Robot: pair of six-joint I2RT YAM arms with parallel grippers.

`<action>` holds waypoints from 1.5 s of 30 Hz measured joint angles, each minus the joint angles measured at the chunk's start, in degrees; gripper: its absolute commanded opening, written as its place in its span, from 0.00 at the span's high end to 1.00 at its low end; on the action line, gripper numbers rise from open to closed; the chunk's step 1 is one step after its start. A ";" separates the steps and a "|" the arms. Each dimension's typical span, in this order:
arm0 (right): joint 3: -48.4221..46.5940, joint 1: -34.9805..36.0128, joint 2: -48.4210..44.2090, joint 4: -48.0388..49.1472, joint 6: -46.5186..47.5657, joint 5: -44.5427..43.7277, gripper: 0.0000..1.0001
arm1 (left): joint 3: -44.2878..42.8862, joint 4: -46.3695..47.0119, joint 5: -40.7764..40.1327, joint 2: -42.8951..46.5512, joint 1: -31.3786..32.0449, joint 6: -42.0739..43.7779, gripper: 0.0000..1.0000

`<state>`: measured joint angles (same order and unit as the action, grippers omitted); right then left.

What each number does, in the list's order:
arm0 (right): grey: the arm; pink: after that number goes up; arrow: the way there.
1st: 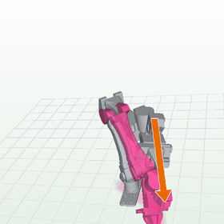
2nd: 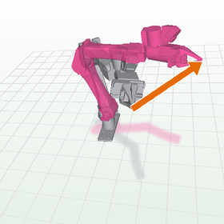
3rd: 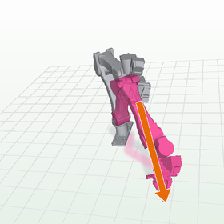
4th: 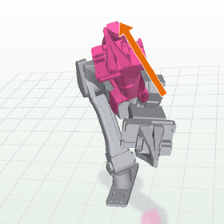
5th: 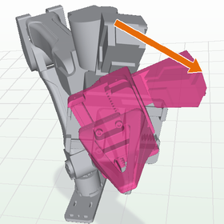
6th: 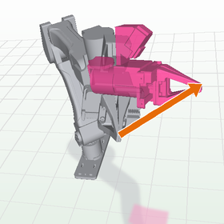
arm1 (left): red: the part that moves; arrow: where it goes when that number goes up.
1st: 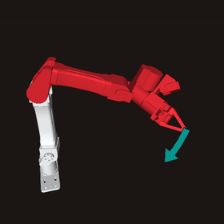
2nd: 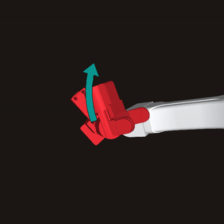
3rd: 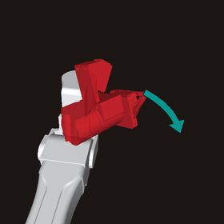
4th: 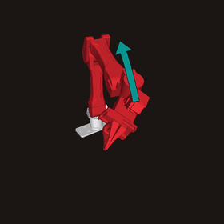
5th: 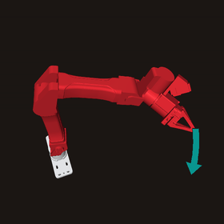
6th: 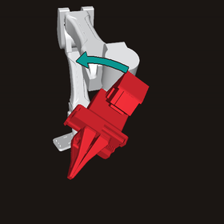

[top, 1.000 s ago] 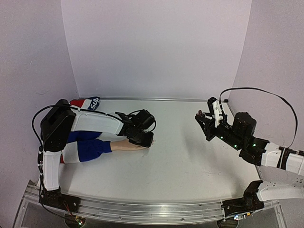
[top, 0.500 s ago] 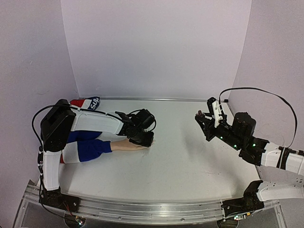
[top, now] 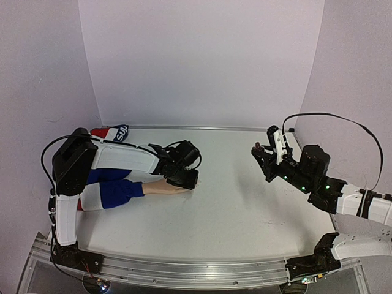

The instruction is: Paint the nails

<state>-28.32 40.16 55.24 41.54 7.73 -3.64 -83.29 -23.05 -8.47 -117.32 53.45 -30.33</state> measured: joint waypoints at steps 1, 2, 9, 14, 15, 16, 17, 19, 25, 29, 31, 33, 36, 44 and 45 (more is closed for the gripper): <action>0.00 0.00 0.00 0.00 0.00 0.00 1.00 | 0.00 0.00 0.00 0.00 0.00 0.00 1.00; 0.00 0.00 0.00 0.00 0.00 0.00 1.00 | 0.00 0.00 0.00 0.00 0.00 0.00 1.00; 0.00 0.00 0.00 0.00 0.00 0.00 1.00 | 0.00 0.00 0.02 0.00 0.00 0.02 1.00; 0.00 0.00 0.11 0.00 0.00 0.04 1.00 | -0.02 0.00 0.17 0.00 0.00 0.07 1.00; 0.00 0.00 0.11 0.00 0.00 0.07 1.00 | -0.07 -0.02 0.31 0.00 0.00 0.07 1.00; 0.00 0.00 0.11 0.00 0.00 0.09 1.00 | -0.13 0.00 0.39 -0.02 -0.02 0.07 1.00; 0.00 0.00 0.11 0.00 0.00 0.13 1.00 | -0.24 -0.02 0.44 -0.02 -0.02 0.09 1.00; 0.00 0.00 0.11 0.00 0.00 0.17 1.00 | -0.39 0.04 0.72 -0.02 -0.02 0.20 1.00; 0.00 0.00 0.11 0.00 0.00 0.20 1.00 | -0.42 0.04 0.94 -0.09 -0.02 0.26 1.00; 0.00 0.00 0.11 0.00 0.00 0.20 1.00 | -0.42 0.04 1.03 -0.09 -0.02 0.26 1.00; 0.00 0.00 0.13 0.00 0.00 0.20 1.00 | -0.42 0.04 1.42 -0.09 0.00 0.28 1.00; 0.00 0.00 0.20 0.00 0.00 0.20 1.00 | -0.42 0.07 1.84 -0.09 0.00 0.28 1.00; 0.00 0.00 0.37 0.00 0.00 0.20 1.00 | -0.39 0.09 2.36 0.04 0.00 0.28 1.00; 0.00 0.00 0.81 0.00 0.00 0.42 1.00 | -0.31 0.13 2.27 2.19 -0.17 0.26 1.00; 0.00 0.00 0.81 0.00 0.00 0.42 1.00 | -0.31 0.15 2.27 2.19 -0.31 0.24 1.00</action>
<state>-28.32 40.16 56.05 41.54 7.73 -3.22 -83.59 -22.90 -6.20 -115.13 53.15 -30.09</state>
